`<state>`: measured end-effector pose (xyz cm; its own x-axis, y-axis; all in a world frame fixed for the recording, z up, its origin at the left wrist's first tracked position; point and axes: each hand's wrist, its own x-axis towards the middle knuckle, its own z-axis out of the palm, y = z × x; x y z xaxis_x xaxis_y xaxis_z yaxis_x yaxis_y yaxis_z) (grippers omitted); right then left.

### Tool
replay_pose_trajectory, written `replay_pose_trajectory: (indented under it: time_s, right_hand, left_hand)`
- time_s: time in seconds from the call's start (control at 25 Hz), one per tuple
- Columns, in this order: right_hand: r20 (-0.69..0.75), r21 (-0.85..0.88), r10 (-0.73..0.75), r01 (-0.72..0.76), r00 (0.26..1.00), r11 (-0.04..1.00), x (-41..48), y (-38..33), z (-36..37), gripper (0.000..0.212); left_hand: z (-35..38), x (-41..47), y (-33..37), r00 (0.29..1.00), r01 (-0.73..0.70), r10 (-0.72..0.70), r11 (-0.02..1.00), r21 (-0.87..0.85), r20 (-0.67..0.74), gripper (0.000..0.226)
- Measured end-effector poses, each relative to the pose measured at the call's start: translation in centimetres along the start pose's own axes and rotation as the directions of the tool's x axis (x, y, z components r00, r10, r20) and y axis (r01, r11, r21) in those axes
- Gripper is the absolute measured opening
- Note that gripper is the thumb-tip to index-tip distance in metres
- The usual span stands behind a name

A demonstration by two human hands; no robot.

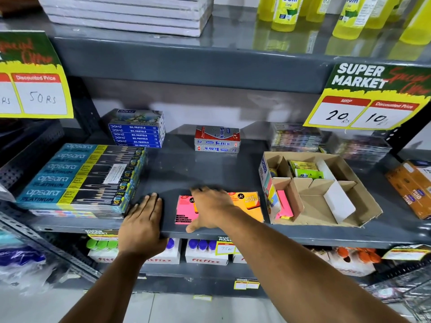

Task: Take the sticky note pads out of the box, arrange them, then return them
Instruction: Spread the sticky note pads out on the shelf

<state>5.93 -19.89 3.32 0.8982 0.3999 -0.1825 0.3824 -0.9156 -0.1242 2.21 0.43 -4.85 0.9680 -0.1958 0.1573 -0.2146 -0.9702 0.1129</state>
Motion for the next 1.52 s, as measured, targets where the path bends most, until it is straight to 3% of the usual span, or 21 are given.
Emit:
replay_pose_trajectory:
  time_s: [0.2,0.4,0.64,0.88,1.04,1.32,1.52]
  right_hand:
    - [0.099,0.108,-0.039,0.028,0.994,0.994,-1.0,3.6,-4.4,0.101]
    - [0.269,-0.096,0.032,-0.007,0.963,0.995,-3.6,8.3,-4.9,0.093]
    - [0.218,-0.055,0.019,-0.008,0.976,0.998,-2.5,8.9,-5.3,0.089]
    - [-0.005,0.025,-0.043,0.043,0.999,0.999,4.3,6.0,-6.5,0.075]
    - [0.055,0.018,-0.036,0.035,0.998,0.999,7.6,5.0,-4.0,0.068]
    - [0.092,0.028,-0.019,0.017,0.996,0.999,9.6,4.6,-1.9,0.073]
    - [0.095,0.077,-0.074,0.067,0.993,0.995,7.6,4.8,-5.1,0.067]
  left_hand:
    - [0.0,0.0,0.0,1.000,0.002,-0.002,1.000,0.009,0.005,0.093]
    - [0.1,-0.1,0.0,1.000,-0.006,0.006,1.000,0.000,-0.002,0.092]
    - [0.3,0.0,-0.1,1.000,-0.012,0.012,1.000,-0.016,-0.016,0.097]
    - [0.3,-0.1,0.0,1.000,-0.017,0.017,1.000,0.007,-0.023,0.091]
    - [0.3,0.0,-0.2,0.999,-0.030,0.030,0.999,0.023,-0.010,0.099]
    - [0.2,0.2,-0.1,1.000,-0.010,0.010,1.000,0.017,-0.008,0.094]
    - [0.3,0.1,-0.2,1.000,-0.010,0.010,1.000,0.019,-0.014,0.092]
